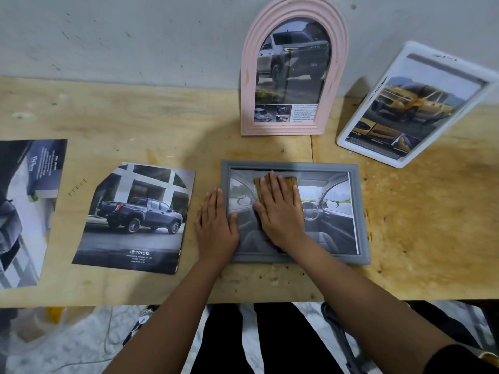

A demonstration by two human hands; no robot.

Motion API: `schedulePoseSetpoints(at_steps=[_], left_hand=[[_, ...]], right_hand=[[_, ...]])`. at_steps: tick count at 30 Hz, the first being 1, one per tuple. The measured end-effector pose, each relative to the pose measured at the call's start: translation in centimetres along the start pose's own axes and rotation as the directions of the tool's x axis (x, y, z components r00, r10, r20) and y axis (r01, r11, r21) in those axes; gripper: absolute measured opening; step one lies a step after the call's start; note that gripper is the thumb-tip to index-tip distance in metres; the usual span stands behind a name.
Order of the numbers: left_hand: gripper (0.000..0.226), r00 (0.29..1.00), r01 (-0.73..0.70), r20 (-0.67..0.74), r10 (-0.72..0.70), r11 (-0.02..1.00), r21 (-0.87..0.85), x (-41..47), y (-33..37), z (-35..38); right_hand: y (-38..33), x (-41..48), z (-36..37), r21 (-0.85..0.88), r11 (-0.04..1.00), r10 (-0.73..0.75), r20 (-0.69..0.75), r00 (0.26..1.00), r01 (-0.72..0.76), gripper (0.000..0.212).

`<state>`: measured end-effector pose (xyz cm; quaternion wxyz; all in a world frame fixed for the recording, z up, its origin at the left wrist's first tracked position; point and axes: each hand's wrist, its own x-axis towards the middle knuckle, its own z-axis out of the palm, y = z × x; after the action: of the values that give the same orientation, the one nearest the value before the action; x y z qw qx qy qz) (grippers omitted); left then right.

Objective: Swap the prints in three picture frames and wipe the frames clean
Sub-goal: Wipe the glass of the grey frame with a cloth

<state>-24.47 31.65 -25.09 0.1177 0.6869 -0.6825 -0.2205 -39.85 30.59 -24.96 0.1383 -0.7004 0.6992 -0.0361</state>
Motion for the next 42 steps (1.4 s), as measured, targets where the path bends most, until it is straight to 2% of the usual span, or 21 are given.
schedulePoseSetpoints(at_steps=[9,15,25,32,42], left_hand=[[0.073,1.0,0.003,-0.001,-0.003,1.0,-0.01,0.0,0.0,0.0],[0.075,1.0,0.014,-0.007,-0.014,1.0,-0.021,0.1,0.0,0.0],[0.068,1.0,0.002,-0.011,-0.002,1.0,-0.02,0.1,0.1,-0.1],[0.061,0.999,0.0,-0.041,0.0,1.0,-0.014,-0.1,0.0,-0.2],[0.056,0.999,0.033,-0.017,-0.032,0.999,0.012,0.1,0.2,-0.2]], right_hand=[[1.0,0.1,-0.4,-0.069,0.978,-0.197,0.031,0.98,0.199,0.061],[1.8,0.2,-0.5,-0.093,0.942,-0.316,0.081,0.945,0.323,0.059],[3.4,0.7,-1.3,-0.053,0.825,-0.542,0.212,0.813,0.563,0.056],[4.5,0.7,-1.8,-0.038,0.701,-0.684,0.247,0.687,0.712,0.05],[5.3,0.3,-2.4,0.038,0.648,-0.727,0.328,0.603,0.76,0.053]])
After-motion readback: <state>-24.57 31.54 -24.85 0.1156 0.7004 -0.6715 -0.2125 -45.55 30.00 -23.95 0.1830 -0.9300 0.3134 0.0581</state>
